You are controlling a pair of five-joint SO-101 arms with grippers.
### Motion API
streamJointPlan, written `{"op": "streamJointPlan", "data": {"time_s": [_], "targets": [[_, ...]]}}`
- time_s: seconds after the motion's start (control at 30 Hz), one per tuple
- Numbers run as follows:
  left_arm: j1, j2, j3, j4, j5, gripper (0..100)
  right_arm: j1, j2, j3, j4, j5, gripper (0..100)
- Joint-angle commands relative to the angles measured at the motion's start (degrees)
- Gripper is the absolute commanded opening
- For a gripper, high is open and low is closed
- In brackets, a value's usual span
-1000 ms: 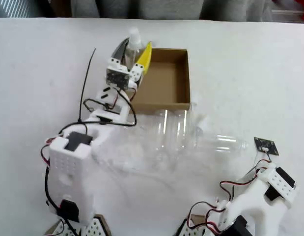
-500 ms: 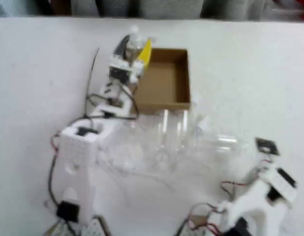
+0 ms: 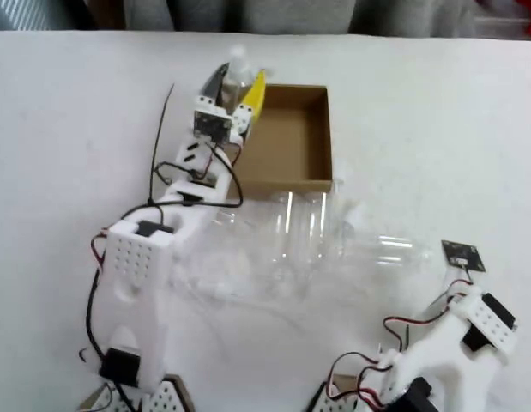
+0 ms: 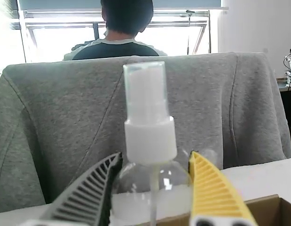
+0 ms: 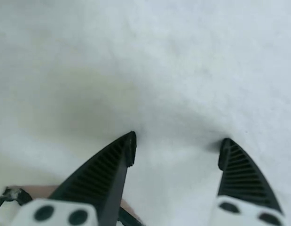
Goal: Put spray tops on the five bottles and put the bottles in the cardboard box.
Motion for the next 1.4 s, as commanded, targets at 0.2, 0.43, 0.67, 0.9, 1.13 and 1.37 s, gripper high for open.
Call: {"op": "streamJointPlan", "data": {"time_s": [0.2,0.43,0.67,0.9,1.13,1.37], "targets": [[-1.4,0.4,-6.7,4.7,0.0,8,0.3,0.6,0.2,-1.8,0.8,26.2],[-1.4,6.2,-14.2,6.0,-0.3,8,0.3,0.6,0.2,-1.8,0.8,26.2],[-1.4,6.5,-14.4,10.1,-0.4,8,0.3,0.6,0.2,-1.8,0.8,26.2],[-1.4,6.2,-14.6,12.7,-0.4,8,0.3,0.6,0.2,-1.8,0.8,26.2],[-1.4,6.2,-14.4,16.0,-0.1,24,0.3,0.6,0.2,-1.8,0.8,26.2],[-2.4,5.3,-14.2,17.1,-0.2,26,0.3,0.6,0.3,-2.6,0.8,26.2]]}}
